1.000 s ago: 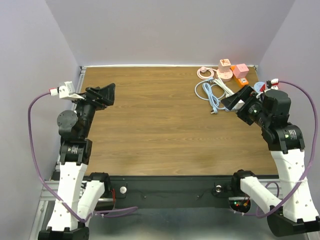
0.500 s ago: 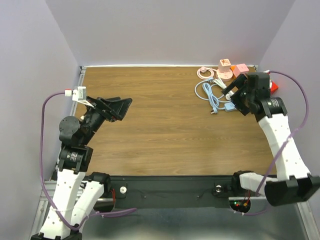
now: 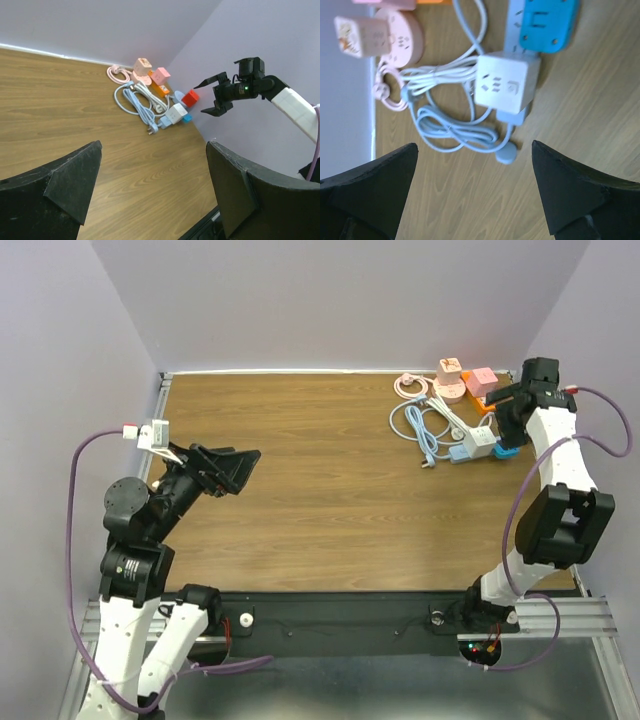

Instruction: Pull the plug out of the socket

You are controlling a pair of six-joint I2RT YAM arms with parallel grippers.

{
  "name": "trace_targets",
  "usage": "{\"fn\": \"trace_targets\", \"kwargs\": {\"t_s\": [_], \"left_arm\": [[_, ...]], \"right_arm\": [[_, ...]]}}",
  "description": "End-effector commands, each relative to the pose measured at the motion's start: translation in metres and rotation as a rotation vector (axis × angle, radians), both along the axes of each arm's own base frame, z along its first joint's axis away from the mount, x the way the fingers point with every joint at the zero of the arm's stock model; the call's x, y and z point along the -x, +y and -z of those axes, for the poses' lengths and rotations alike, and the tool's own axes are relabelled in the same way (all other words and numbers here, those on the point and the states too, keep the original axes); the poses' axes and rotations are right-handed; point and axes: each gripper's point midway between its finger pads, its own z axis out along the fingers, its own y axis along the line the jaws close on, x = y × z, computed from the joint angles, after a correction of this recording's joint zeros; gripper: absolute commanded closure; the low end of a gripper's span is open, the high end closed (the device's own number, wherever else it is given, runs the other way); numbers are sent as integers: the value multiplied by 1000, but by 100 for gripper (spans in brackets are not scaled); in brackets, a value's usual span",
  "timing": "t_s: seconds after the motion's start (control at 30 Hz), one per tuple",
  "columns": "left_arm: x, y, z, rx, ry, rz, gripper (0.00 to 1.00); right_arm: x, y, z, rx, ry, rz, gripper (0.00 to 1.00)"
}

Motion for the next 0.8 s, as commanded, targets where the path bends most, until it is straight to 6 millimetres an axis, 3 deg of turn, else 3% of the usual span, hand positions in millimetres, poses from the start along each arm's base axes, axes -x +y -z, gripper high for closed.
{"fn": "trace_targets", "kwargs": {"t_s": [0.0,0.1,0.23,0.4,0.77], "left_arm": [[9,5,3,-41,-14,-15,4],[5,7,21,-59,19,-32,3],[-1,8,31,-65,36,-44,3],[-9,4,39,-65,56,-33,3],[-26,-1,40,-79,63,-28,3]], "right_arm": [[11,-7,15,-46,44,32,0],[30,-15,35,-17,104,51,0],[36,-23,58,-26,164,66,0],[22,-24,79,-53,190,27,0],[-14,-37,87,-71,173,0,0]]}}
